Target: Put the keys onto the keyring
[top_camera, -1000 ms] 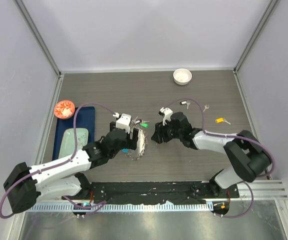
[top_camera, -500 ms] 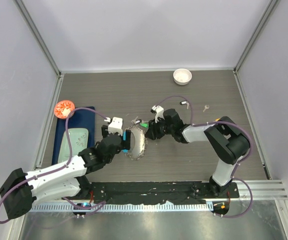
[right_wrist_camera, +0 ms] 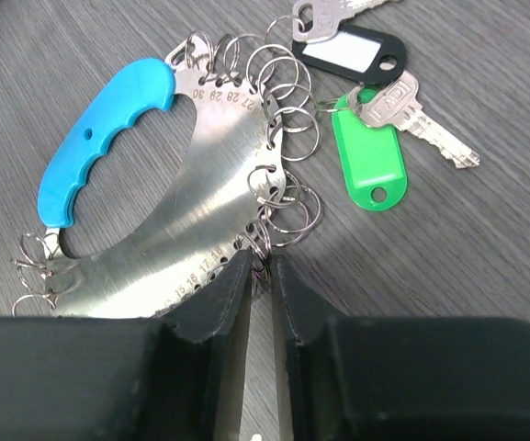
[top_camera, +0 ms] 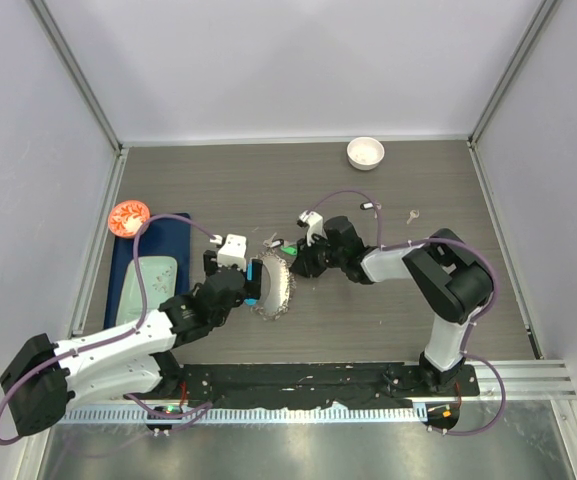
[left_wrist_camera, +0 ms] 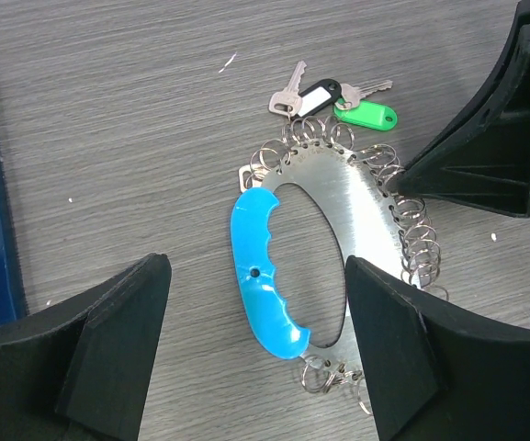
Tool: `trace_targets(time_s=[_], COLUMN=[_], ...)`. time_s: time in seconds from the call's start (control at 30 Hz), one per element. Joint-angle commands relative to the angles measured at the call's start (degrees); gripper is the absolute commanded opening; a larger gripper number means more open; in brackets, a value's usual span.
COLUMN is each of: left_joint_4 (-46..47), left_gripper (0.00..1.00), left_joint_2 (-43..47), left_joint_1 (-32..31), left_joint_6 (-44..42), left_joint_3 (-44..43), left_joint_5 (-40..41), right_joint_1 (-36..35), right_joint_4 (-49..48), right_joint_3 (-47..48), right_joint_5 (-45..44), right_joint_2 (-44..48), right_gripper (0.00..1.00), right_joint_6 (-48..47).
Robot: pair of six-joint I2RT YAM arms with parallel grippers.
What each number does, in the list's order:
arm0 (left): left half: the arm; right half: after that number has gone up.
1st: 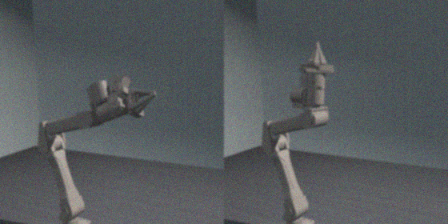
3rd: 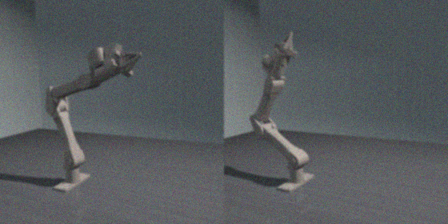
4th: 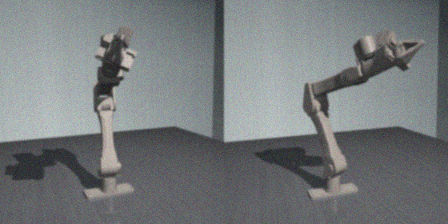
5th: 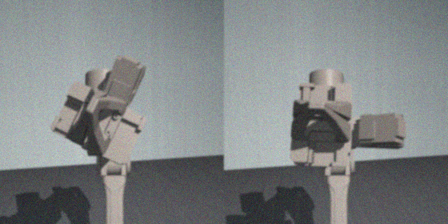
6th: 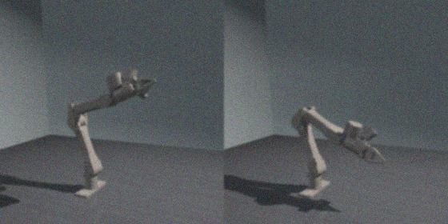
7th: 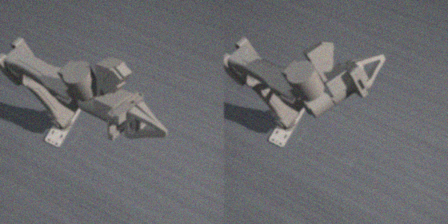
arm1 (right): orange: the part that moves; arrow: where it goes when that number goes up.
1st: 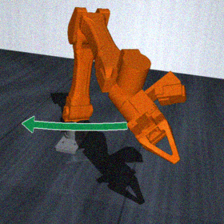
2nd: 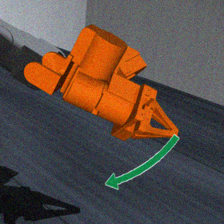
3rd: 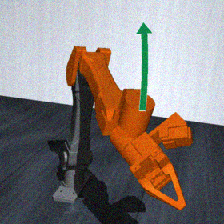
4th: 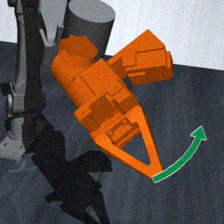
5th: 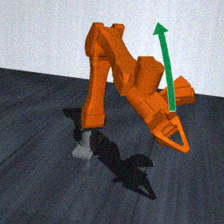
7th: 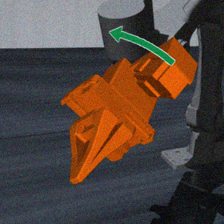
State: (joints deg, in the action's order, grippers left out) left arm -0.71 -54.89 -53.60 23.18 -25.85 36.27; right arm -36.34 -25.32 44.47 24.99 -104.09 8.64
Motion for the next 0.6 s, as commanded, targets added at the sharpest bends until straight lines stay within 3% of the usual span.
trace_targets(time_s=[0.0, 0.2, 0.37, 0.57], left_joint_4=[3.0, 3.87, 3.96, 3.96], left_gripper=[0.81, 0.81, 0.81, 0.81], left_joint_2=[-0.04, 0.58, 2.07, 7.6], left_joint_1=[0.17, 0.17, 0.17, 0.17], left_joint_6=[-0.59, -0.68, -0.33, 0.29], left_joint_3=[-0.79, -0.17, 0.71, 3.52], left_joint_5=[1.44, 0.47, -0.68, -0.15], right_joint_1=[-0.31, -1.71, -3.82, -9.45], right_joint_4=[4.05, 6.77, 10.64, 12.84], right_joint_3=[0.88, 1.23, 2.9, 3.26], right_joint_5=[0.41, -0.47, -3.1, -14.78], right_joint_2=[2.84, 5.04, 5.3, 5.3], right_gripper=[0.16, 0.03, 0.02, 0.02], right_joint_6=[-3.89, -6.27, -9.16, -15.41])
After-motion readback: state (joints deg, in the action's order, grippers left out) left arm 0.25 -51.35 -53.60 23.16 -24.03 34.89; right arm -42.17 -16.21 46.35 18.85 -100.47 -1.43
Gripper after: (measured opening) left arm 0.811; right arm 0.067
